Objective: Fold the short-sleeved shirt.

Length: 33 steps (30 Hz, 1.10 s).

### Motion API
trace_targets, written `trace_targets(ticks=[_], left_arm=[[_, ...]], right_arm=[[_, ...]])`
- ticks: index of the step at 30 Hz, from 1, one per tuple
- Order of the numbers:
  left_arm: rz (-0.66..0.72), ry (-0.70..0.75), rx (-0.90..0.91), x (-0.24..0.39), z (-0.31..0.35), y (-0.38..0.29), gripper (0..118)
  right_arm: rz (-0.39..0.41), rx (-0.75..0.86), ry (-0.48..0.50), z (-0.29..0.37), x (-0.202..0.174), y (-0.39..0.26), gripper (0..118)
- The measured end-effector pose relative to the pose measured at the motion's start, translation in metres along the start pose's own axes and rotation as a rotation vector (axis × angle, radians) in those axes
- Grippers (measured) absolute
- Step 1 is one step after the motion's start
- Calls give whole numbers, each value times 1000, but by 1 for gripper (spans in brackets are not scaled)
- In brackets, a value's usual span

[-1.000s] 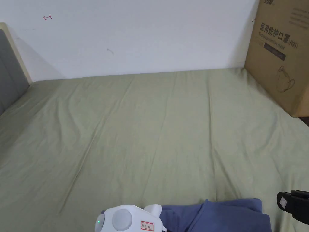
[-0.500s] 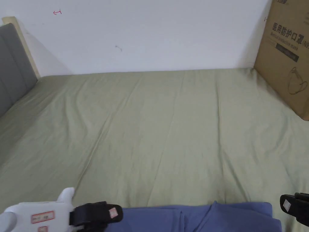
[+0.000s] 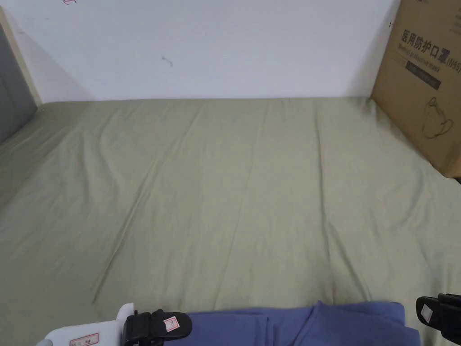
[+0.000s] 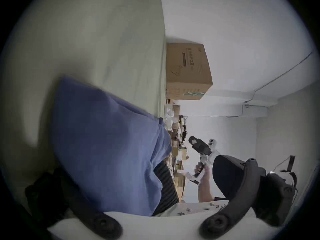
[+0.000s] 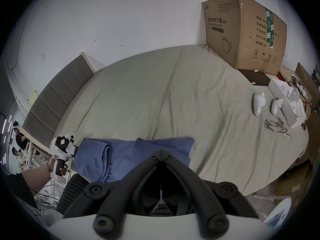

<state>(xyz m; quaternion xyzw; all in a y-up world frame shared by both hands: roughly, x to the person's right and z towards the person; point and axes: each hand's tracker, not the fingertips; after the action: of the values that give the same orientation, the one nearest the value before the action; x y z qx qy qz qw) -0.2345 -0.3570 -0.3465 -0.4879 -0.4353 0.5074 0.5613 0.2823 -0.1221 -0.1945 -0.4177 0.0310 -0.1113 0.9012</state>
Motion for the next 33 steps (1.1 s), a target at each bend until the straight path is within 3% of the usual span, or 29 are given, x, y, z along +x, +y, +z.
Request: trace_targets(ticks=[3, 4, 5, 6, 7, 8, 9, 11, 15, 18, 20, 22, 26, 31, 32, 33], left_arm=[[12, -33, 14, -4, 2, -2, 116], [26, -11, 40, -7, 8, -2, 107], [40, 54, 61, -6, 11, -3, 81], [52, 232, 65, -9, 14, -4, 15], [31, 415, 37, -12, 14, -7, 6], [13, 250, 53, 1, 14, -10, 6], [-3, 243, 65, 10, 10, -5, 6], [-155, 466, 31, 36, 8, -7, 6], [-274, 653, 98, 110, 22, -19, 6], [-382, 1050, 198, 163, 34, -25, 6], [-417, 1209, 253, 187, 30, -31, 6], [-481, 1174, 222, 200, 14, -33, 6], [-337, 958, 182, 209, -36, -30, 6], [-320, 820, 14, 207, -130, -30, 8], [-333, 825, -6, 203, -147, -30, 11], [-351, 821, -37, 197, -164, -30, 23]], right_arm=[[-3, 1, 2, -1, 0, 2, 0], [-5, 2, 4, -2, 1, 3, 0], [-7, 2, 7, -3, 2, 3, 0], [-9, 2, 8, -3, 2, 3, 0], [-13, 1, 10, -4, 2, 3, 0], [-20, -1, 13, -5, 3, 3, 0], [-27, -4, 19, -6, 3, 3, 0], [-33, -1, 31, -4, 3, 4, 0], [-12, 30, 48, 4, 2, 8, 0], [-9, 50, 66, 9, 4, 8, 0], [-12, 59, 79, 10, 6, 6, 0], [-19, 68, 93, 11, 7, 2, 0], [-30, 79, 113, 18, 10, -6, 0], [-31, 97, 105, 27, 15, -9, 0], [-44, 105, 102, 29, 16, -9, 0], [-63, 111, 111, 32, 19, -8, 0]])
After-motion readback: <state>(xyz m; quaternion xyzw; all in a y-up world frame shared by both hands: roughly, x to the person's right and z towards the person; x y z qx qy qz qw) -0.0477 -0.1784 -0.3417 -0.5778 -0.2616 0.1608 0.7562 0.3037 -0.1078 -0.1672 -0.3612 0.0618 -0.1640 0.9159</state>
